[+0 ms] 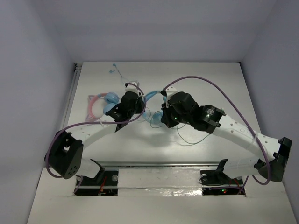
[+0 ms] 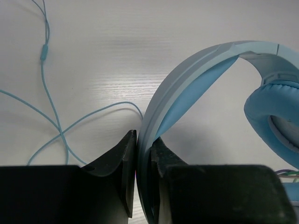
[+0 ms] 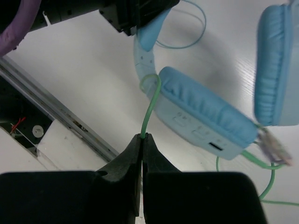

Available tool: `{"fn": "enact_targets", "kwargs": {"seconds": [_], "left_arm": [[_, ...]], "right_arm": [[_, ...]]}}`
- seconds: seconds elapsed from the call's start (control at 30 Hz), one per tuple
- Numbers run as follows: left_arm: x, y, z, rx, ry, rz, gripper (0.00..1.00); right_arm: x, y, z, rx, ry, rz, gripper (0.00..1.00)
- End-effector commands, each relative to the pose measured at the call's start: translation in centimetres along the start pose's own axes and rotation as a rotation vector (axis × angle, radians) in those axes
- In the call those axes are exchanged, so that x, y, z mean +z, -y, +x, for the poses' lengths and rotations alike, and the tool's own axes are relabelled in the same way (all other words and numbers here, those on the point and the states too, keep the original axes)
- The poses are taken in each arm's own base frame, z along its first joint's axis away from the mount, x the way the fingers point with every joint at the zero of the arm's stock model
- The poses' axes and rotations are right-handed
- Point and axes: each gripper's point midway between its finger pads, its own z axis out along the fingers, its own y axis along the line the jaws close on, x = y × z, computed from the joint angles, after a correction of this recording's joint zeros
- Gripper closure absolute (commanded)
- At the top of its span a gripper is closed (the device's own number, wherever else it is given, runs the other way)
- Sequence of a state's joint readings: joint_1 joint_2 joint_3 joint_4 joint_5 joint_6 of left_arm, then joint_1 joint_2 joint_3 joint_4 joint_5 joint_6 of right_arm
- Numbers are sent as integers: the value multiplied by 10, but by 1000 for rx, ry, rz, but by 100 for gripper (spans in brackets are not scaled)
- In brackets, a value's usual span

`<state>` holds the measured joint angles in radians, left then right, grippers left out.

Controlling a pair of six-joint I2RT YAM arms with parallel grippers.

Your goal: Wrap the headphones

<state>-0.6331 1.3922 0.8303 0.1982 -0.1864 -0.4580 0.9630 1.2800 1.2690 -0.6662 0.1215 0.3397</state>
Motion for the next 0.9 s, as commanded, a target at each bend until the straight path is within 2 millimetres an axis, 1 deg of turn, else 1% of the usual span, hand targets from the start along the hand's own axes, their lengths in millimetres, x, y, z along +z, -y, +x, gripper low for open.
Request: {"fn": "enact_targets", "kwargs": {"seconds": [0.0, 0.07, 0.1, 0.13, 0.17, 0.2, 0.23, 0.4, 0.47, 0.5, 0.57, 0.63, 0.7, 0.77, 0.83, 0.87], "left_arm": [[-20, 31, -36, -1, 87, 148, 100], [-24, 33, -22, 35, 29, 179, 100], [-27, 36, -17, 45, 15, 197, 100], [-31, 41, -10, 54, -11, 238, 100], [-33, 40, -2, 65, -31, 250, 100], [-39, 42, -4, 68, -23, 267, 100], [-43, 44, -1, 70, -37, 286, 100], [-62, 47, 2, 63, -45, 338, 100], [-69, 49, 8, 60, -66, 363, 100], [-74, 52, 6, 60, -60, 384, 100], [-82, 58, 9, 62, -77, 432, 100], [-91, 67, 8, 67, -82, 493, 100], [-94, 69, 8, 66, -84, 506, 100], [-95, 70, 8, 64, -82, 511, 100], [-100, 76, 2, 57, -59, 546, 100], [-102, 78, -1, 55, -50, 555, 100]], "right_arm": [[-22, 10, -22, -45, 44, 66, 100], [-30, 13, -30, -60, 61, 84, 100], [-35, 14, -36, -67, 80, 93, 100], [-38, 17, -38, -76, 87, 105, 100], [-40, 24, -41, -84, 97, 147, 100], [-42, 29, -40, -87, 91, 172, 100], [-44, 35, -43, -80, 98, 195, 100], [-51, 46, -44, -88, 111, 251, 100], [-53, 58, -48, -81, 124, 312, 100], [-53, 60, -48, -82, 124, 325, 100], [-52, 65, -51, -71, 138, 347, 100], [-51, 68, -57, -55, 163, 356, 100], [-53, 72, -65, -31, 199, 381, 100], [-56, 77, -70, -11, 223, 401, 100], [-57, 87, -73, 9, 259, 443, 100], [-59, 88, -74, 16, 273, 442, 98]]}}
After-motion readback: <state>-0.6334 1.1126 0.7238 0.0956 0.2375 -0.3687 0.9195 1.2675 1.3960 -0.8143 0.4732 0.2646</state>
